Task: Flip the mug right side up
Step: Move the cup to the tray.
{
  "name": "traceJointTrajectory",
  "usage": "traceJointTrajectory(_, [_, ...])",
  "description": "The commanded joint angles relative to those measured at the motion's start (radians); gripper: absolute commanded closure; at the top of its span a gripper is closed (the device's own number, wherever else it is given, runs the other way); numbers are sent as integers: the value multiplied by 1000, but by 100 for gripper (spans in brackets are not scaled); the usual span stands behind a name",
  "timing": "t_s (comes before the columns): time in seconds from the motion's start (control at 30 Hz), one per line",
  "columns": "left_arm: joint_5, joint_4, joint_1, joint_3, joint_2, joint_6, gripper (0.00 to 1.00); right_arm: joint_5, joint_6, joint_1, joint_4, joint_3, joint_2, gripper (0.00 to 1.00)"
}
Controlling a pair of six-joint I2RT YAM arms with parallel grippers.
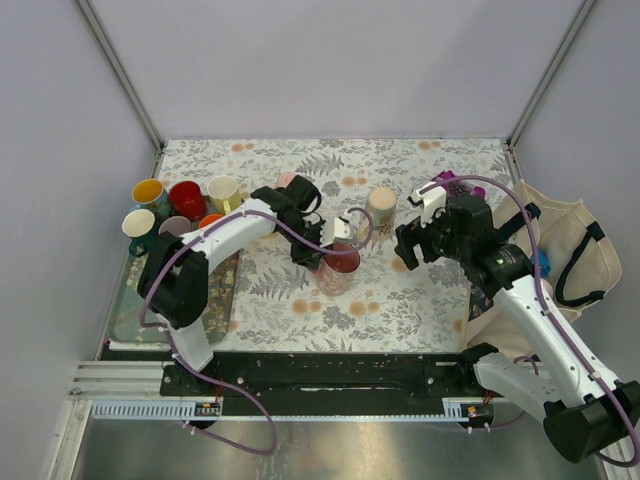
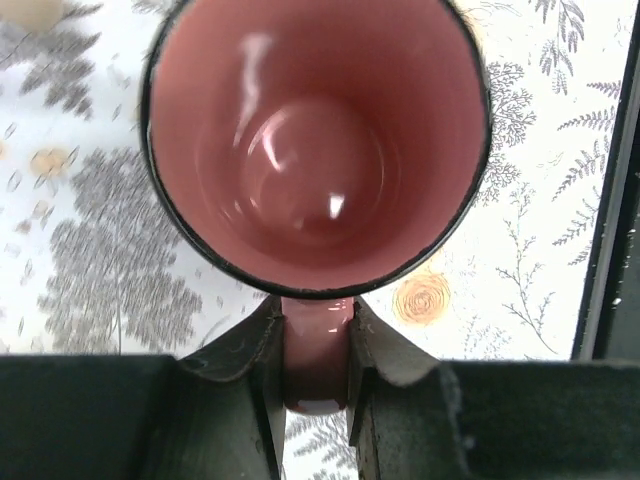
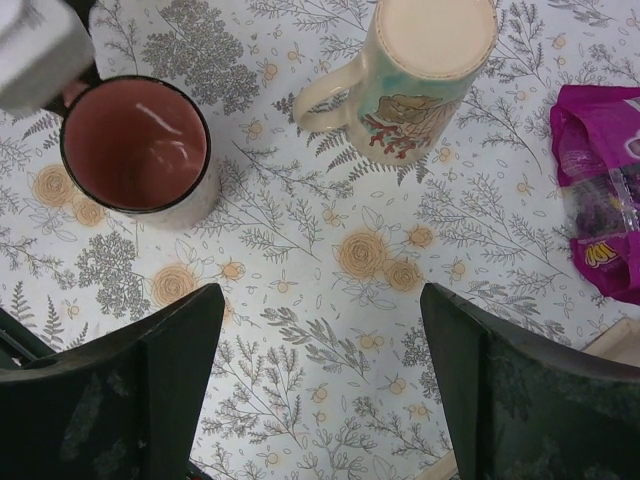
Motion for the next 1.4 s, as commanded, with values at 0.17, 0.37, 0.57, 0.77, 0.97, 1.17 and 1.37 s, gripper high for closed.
traceJointTrajectory(0.17, [-128, 31, 101, 55, -275, -262, 100, -49, 114, -7, 113, 45, 85, 11])
traceJointTrajectory(0.37, [-131, 71, 255, 42, -404, -391, 100, -74, 151, -7, 113, 113, 165, 12])
traceJointTrajectory(0.57, [-240, 94, 480, -26, -548, -468, 100, -106, 183, -7, 122, 167, 237, 13])
traceJointTrajectory(0.77, [-241, 128, 831, -45, -656, -629, 100, -97, 185, -7, 153, 191, 289, 13])
traceJointTrajectory(0.97, [-285, 168, 1083, -85, -753, -727, 100, -103, 176, -5, 144, 205, 307, 13])
traceJointTrajectory(1.17, [-333, 170, 1212, -169, -838, -750, 100, -94, 162, -5, 118, 210, 310, 13])
traceJointTrajectory(1.37, [-419, 148, 1269, -238, -901, -784, 100, -114, 160, -7, 79, 245, 336, 13])
